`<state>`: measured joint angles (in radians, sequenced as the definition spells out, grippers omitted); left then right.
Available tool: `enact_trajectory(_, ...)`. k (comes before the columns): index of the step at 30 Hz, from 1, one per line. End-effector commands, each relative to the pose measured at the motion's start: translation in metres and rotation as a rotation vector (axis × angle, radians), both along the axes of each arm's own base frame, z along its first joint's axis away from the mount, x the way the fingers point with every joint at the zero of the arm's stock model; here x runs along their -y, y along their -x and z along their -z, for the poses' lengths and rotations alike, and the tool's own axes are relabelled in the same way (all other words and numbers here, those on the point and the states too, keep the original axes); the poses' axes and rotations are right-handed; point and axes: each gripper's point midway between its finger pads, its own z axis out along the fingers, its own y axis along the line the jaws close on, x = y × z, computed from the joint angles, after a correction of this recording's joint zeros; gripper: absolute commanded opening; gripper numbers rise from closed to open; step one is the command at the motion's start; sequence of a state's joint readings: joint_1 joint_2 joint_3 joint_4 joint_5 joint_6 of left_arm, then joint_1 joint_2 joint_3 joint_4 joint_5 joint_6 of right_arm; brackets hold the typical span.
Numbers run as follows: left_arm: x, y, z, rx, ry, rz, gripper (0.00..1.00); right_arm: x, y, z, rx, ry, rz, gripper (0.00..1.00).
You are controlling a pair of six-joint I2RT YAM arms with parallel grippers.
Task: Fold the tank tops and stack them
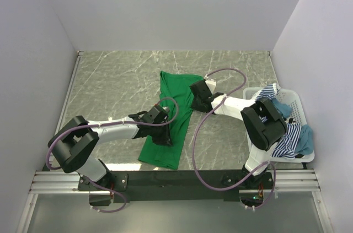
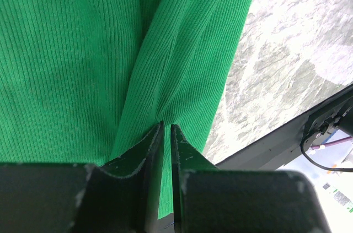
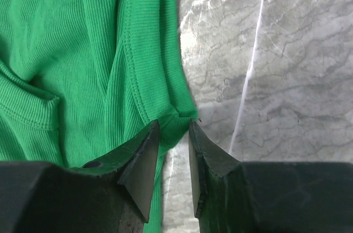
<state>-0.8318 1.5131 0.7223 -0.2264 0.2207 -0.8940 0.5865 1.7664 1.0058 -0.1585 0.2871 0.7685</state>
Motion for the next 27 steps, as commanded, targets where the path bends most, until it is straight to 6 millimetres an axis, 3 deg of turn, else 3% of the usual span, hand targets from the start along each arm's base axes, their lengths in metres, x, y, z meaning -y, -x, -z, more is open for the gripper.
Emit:
enact_trajectory(1,0.004,-0.006,-0.011,0.044,0.033,0.016,0.16,-0.003,-0.008,0.0,0.037,-0.008,0.025,0.34)
enact_trajectory(4,0.004,-0.006,-0.011,0.044,0.033,0.016,0.16,-0.002,-0.008,-0.002,0.045,-0.009,0.03,0.25)
enact_trajectory(9,0.004,-0.005,-0.01,0.04,0.029,0.018,0.15,0.002,-0.01,-0.008,0.057,0.01,0.039,0.0)
enact_trajectory(18,0.004,-0.005,-0.011,0.043,0.032,0.018,0.16,0.009,-0.021,-0.043,0.092,0.082,0.039,0.0)
enact_trajectory(27,0.002,-0.005,-0.013,0.049,0.03,0.013,0.16,-0.014,-0.037,-0.058,0.104,0.121,-0.005,0.0)
